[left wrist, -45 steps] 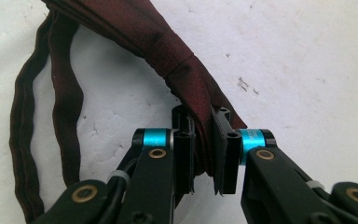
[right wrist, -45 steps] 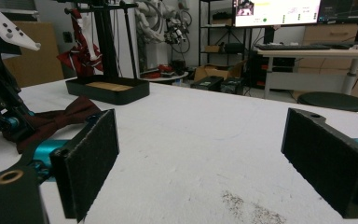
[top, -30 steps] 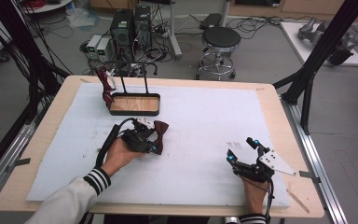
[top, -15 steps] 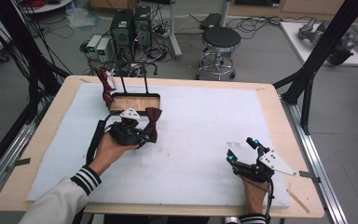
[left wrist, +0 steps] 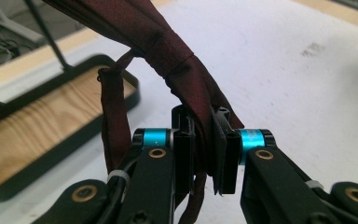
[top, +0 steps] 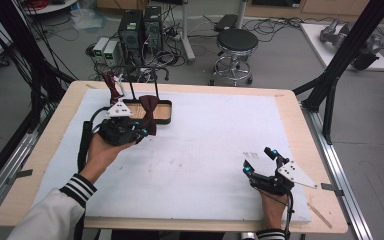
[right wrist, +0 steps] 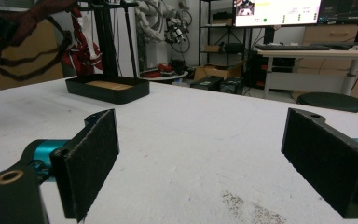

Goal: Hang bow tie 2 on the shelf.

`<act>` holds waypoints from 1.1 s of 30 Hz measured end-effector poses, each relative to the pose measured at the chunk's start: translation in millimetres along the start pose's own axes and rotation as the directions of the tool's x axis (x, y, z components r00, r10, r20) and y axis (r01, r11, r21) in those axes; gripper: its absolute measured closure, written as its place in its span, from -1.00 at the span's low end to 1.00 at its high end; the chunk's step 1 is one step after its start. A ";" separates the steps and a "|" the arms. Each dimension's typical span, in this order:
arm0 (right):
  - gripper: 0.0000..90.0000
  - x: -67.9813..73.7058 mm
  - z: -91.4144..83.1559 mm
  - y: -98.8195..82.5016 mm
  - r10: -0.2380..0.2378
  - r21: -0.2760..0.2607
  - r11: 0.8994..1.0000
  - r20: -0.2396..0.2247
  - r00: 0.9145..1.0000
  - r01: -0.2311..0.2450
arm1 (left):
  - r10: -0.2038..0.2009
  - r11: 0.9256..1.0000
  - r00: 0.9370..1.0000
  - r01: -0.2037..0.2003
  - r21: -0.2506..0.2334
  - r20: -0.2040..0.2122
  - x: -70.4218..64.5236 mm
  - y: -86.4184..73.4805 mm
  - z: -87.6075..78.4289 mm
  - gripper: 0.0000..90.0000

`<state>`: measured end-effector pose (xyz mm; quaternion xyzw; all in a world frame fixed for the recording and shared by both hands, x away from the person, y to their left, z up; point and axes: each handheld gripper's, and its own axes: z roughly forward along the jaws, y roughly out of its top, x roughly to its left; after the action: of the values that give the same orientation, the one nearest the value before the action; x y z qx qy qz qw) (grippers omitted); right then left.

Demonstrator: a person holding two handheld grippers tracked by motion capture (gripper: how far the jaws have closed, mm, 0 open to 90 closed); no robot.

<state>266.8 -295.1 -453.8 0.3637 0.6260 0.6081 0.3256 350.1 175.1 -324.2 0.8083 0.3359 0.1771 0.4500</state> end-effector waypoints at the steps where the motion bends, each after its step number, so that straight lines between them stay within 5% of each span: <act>1: -0.77 0.0 0.0 0.0 0.000 0.001 1.000 0.001 1.000 0.000 | 0.001 1.000 1.000 -0.001 -0.007 -0.007 2.3 1.9 -3.2 0.79; 14: -0.77 0.5 0.2 0.0 -0.004 0.000 1.000 0.003 1.000 0.004 | 0.009 0.996 0.995 -0.017 -0.085 -0.101 21.0 16.6 -26.4 0.79; 33: -0.77 0.9 0.3 0.0 -0.008 0.000 1.000 0.001 1.000 0.008 | 0.070 0.978 0.977 -0.107 -0.178 -0.199 45.2 37.4 -14.8 0.80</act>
<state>266.6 -294.1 -453.8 0.3615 0.6271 0.6068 0.3284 387.9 202.1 -285.4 0.7557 0.3232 0.3049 0.4811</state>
